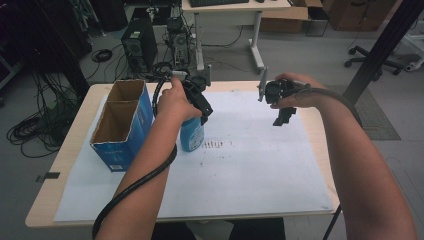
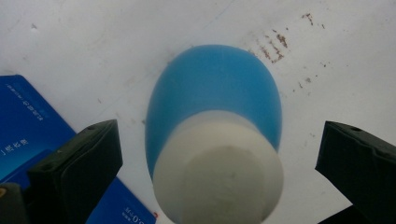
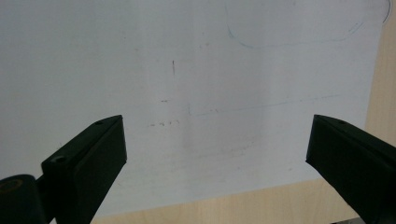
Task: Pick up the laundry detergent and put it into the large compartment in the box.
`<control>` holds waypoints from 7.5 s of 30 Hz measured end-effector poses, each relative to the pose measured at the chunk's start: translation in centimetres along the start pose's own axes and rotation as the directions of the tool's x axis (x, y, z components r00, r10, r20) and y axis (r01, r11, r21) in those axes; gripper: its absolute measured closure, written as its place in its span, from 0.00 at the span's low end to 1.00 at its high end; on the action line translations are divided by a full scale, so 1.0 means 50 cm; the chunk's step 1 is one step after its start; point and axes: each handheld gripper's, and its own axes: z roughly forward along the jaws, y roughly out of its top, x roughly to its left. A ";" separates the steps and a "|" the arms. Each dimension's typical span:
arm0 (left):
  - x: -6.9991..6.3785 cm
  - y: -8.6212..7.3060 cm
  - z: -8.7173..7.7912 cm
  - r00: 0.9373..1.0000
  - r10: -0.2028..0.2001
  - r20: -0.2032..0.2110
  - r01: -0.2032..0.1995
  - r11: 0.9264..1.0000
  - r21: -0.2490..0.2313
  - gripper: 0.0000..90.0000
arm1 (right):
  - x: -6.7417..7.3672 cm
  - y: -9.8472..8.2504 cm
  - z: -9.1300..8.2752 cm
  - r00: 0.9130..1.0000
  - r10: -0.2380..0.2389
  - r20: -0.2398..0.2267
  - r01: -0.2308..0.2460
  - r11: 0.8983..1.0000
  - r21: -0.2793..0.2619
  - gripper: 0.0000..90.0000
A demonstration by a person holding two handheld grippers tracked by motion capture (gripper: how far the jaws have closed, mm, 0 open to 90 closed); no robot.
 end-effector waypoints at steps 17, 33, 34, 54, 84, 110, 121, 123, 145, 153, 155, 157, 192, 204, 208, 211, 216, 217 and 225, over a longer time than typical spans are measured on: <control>0.001 0.001 0.020 1.000 -0.001 -0.015 0.001 1.000 -0.010 0.03 | 0.000 0.006 0.006 1.000 -0.006 -0.005 0.006 1.000 -0.001 0.05; 0.002 0.002 0.026 1.000 0.005 -0.013 -0.006 1.000 -0.012 0.12 | -0.001 0.008 0.019 1.000 -0.003 -0.016 0.003 1.000 0.006 0.05; 0.002 0.002 0.026 1.000 0.008 -0.017 -0.008 1.000 -0.014 0.13 | -0.001 0.008 0.019 1.000 -0.003 -0.016 0.003 1.000 0.007 0.05; -0.001 0.003 0.024 1.000 0.013 -0.008 -0.013 1.000 -0.011 0.28 | 0.001 0.006 0.016 1.000 -0.001 -0.015 0.001 1.000 0.008 0.05; 0.004 0.006 0.022 1.000 0.011 -0.021 -0.011 1.000 -0.005 0.41 | 0.000 0.012 0.023 1.000 0.000 -0.021 0.000 1.000 0.011 0.05; -0.007 0.000 0.005 0.999 0.044 -0.029 -0.044 0.999 0.002 0.42 | 0.004 0.011 0.016 1.000 0.001 -0.017 -0.001 1.000 0.008 0.05; -0.010 -0.020 -0.056 0.997 0.049 -0.053 -0.050 0.999 -0.013 0.42 | 0.004 0.018 0.011 1.000 -0.002 -0.012 0.002 1.000 0.005 0.05; -0.012 -0.023 -0.068 0.997 0.047 -0.059 -0.048 0.999 -0.013 0.42 | 0.004 0.019 0.010 1.000 -0.002 -0.012 0.002 1.000 0.006 0.05; -0.005 -0.063 -0.181 0.998 -0.011 -0.059 0.011 1.000 -0.011 0.42 | 0.001 0.022 0.001 1.000 -0.002 -0.007 0.002 1.000 0.009 0.05; -0.003 -0.076 -0.199 0.998 -0.003 -0.064 0.004 1.000 0.010 0.42 | 0.000 0.025 -0.005 1.000 -0.003 -0.004 0.003 1.000 0.007 0.05; -0.003 -0.078 -0.204 0.998 -0.004 -0.062 0.004 1.000 -0.001 0.42 | 0.000 0.026 -0.007 1.000 -0.004 -0.003 0.004 1.000 0.008 0.05; -0.004 -0.080 -0.208 0.998 -0.003 -0.063 0.003 1.000 -0.002 0.42 | 0.000 0.027 -0.008 1.000 -0.004 -0.003 0.004 1.000 0.009 0.05; 0.103 -0.188 -0.384 0.934 -0.352 -0.064 0.350 0.936 -0.041 0.42 | 0.004 0.057 -0.022 1.000 -0.030 0.009 0.030 1.000 -0.009 0.05; 0.156 -0.210 -0.408 0.875 -0.481 -0.045 0.481 0.877 -0.027 0.42 | 0.004 0.064 -0.020 0.999 -0.038 0.007 0.038 0.999 -0.010 0.05; 0.161 -0.213 -0.413 0.869 -0.489 -0.069 0.488 0.872 -0.037 0.42 | 0.003 0.065 -0.017 0.999 -0.038 0.005 0.038 0.999 -0.011 0.05; 0.168 -0.217 -0.417 0.861 -0.503 -0.071 0.502 0.864 -0.044 0.42 | 0.002 0.068 -0.016 0.999 -0.039 0.004 0.039 0.999 -0.011 0.05; 0.184 -0.227 -0.421 0.846 -0.529 -0.065 0.527 0.849 -0.049 0.42 | 0.002 0.072 -0.014 0.999 -0.044 0.003 0.044 0.999 -0.013 0.05; 0.188 -0.229 -0.421 0.842 -0.536 -0.066 0.534 0.844 -0.049 0.42 | 0.002 0.073 -0.014 0.999 -0.044 0.004 0.044 0.999 -0.010 0.05; 0.220 -0.250 -0.417 0.818 -0.572 -0.067 0.569 0.821 -0.054 0.42 | 0.002 0.080 -0.011 0.999 -0.053 0.002 0.053 0.999 -0.009 0.05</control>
